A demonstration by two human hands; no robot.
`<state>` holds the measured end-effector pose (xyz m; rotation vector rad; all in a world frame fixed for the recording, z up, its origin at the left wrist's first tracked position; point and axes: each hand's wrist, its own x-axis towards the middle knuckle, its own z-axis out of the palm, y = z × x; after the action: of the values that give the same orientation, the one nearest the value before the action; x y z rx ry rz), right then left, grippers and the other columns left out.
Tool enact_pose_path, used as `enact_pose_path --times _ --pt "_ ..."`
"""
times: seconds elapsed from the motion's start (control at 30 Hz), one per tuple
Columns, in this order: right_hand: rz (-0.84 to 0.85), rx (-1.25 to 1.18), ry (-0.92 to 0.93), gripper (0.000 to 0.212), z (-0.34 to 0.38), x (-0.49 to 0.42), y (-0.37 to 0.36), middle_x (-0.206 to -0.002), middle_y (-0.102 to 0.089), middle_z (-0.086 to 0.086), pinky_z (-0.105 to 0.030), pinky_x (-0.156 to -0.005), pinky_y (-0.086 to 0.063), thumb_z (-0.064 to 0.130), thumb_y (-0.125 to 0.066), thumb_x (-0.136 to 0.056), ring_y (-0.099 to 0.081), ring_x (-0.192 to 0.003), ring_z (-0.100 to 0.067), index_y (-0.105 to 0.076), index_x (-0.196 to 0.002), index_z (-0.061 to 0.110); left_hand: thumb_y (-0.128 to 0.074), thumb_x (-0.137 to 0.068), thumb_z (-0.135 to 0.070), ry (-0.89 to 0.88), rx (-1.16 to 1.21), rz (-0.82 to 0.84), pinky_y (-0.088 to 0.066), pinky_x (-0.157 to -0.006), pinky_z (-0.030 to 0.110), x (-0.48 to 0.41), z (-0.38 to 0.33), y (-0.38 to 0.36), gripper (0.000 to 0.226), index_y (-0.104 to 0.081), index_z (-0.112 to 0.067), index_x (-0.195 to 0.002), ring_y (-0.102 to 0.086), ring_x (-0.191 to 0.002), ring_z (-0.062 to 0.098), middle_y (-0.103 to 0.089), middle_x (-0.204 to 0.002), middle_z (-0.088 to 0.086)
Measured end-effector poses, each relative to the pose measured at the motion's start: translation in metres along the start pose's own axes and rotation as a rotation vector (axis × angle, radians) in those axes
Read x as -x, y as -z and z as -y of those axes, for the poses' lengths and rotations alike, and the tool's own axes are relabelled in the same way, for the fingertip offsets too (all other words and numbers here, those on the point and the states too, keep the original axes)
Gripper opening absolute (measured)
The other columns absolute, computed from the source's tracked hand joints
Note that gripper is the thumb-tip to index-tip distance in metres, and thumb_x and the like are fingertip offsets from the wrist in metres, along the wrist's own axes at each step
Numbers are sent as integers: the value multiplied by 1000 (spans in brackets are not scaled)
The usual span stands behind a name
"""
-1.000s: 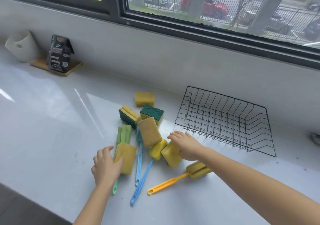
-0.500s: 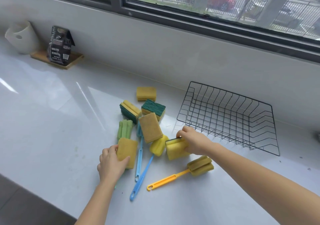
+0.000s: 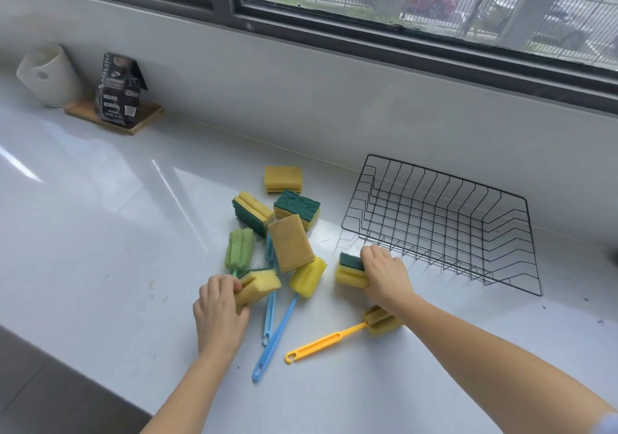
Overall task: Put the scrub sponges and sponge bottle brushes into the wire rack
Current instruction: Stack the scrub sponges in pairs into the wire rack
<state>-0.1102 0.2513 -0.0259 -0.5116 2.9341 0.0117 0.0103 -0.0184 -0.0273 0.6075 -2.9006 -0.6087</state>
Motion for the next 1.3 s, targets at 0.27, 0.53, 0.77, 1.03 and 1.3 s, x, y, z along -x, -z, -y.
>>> enact_pose_path --times 0.27,0.53,0.77,1.03,1.3 --pt "10 38 71 46 -2 1 -7 -117 -42 -4 -35 -72 -37 4 -62 -67 -44 -103 -28 -38 -105 14 -69 -60 -12 -385 -40 137 -36 -75 21 38 18 -1 24 -53 -20 -75 -53 -81 15 -54 -86 -5" --pt "174 -59 215 38 -11 11 -6 -117 -49 0 -32 -68 -34 35 -66 -74 -39 -102 -25 -40 -98 22 -71 -73 -34 -338 3 364 -52 -79 27 13 26 5 62 -43 -24 -127 -57 -104 15 -39 -131 -10" --pt "163 -64 183 35 -4 12 -1 -111 -53 0 -35 -73 -37 27 -66 -75 -40 -103 -26 -43 -100 19 -68 -69 -51 -344 -2 488 -49 -84 25 -16 17 1 79 -30 -38 -137 -49 -118 5 -39 -133 -24" --pt "107 -212 160 49 -15 18 8 -115 -55 6 -33 -75 -33 27 -67 -70 -40 -112 -21 -39 -110 25 -71 -65 -49 -470 46 299 -44 -87 27 -21 3 13 70 -49 -29 -128 -49 -108 13 -55 -119 -14" --pt "-15 -382 148 52 -45 31 56 -116 -51 14 -31 -73 -39 45 -69 -70 -40 -105 -10 -38 -112 37 -73 -66 -49 -636 172 254 -44 -94 28 -69 -71 43 75 -48 -27 -133 -46 -113 8 -43 -119 -22"
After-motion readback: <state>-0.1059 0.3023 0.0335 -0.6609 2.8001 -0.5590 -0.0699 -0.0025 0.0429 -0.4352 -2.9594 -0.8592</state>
